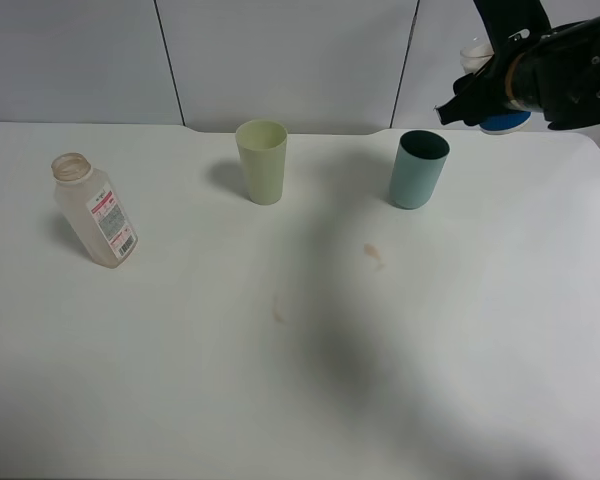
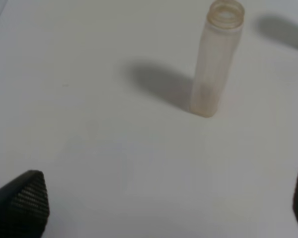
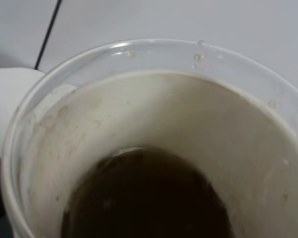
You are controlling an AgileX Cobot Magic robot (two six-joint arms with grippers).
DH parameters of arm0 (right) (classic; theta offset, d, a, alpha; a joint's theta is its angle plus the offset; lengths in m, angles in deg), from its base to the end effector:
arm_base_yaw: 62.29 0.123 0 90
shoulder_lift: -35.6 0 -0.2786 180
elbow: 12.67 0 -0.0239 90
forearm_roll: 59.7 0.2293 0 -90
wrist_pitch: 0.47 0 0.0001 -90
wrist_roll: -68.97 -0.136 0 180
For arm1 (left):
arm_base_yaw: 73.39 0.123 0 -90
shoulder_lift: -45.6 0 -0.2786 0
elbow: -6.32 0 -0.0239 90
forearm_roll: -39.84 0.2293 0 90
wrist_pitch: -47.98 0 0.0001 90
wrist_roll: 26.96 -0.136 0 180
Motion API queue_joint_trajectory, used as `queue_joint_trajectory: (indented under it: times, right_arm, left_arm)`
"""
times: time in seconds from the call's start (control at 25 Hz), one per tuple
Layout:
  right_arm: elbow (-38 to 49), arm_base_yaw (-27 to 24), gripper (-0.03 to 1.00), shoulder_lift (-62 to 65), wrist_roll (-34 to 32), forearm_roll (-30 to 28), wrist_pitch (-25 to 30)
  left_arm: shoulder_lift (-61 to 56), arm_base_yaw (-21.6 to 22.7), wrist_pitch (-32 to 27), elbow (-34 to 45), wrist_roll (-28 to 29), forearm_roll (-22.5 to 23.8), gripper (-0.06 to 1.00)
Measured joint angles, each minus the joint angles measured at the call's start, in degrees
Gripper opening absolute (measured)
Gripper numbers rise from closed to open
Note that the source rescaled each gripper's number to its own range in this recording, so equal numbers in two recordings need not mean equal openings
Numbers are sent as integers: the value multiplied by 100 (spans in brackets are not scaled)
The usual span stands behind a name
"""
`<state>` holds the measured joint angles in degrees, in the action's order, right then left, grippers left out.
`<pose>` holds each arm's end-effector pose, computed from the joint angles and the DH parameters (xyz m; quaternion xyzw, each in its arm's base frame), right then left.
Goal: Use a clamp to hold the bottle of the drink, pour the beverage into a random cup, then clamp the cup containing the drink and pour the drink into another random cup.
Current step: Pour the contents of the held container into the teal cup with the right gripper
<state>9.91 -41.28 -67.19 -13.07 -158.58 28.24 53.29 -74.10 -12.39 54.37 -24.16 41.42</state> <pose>0.3644 0.0707 0.2207 -0.1671 0.8341 -0.2001 0.4862 0.0221 0.0030 0.2492 -0.0160 0.8483 -0.0024 0.5292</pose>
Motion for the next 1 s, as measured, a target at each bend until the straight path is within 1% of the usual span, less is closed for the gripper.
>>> queue_joint_trajectory:
  times: [0.2,0.32,0.6,0.72,0.8,0.88,0.92,1.0]
  right_arm:
    - [-15,193,0,-43,-40,0,105]
    - [-64,204,0,-186,-47,0,218]
    - [-412,268,0,-462,-47,1,248]
    - [-430,268,0,-489,-35,-3,249]
    - [-430,268,0,-489,83,-3,249]
    - [-430,268,0,-489,333,-3,249]
    - [-430,268,0,-489,333,-3,249]
    - [-430,268,0,-489,624,-3,254]
  left_arm:
    - [0,0,0,0,0,0,100]
    - [0,0,0,0,0,0,100]
    - [0,0,0,0,0,0,100]
    - [0,0,0,0,0,0,100]
    - [0,0,0,0,0,0,100]
    - [0,0,0,0,0,0,100]
    - [0,0,0,0,0,0,100]
    - [0,0,0,0,0,0,100]
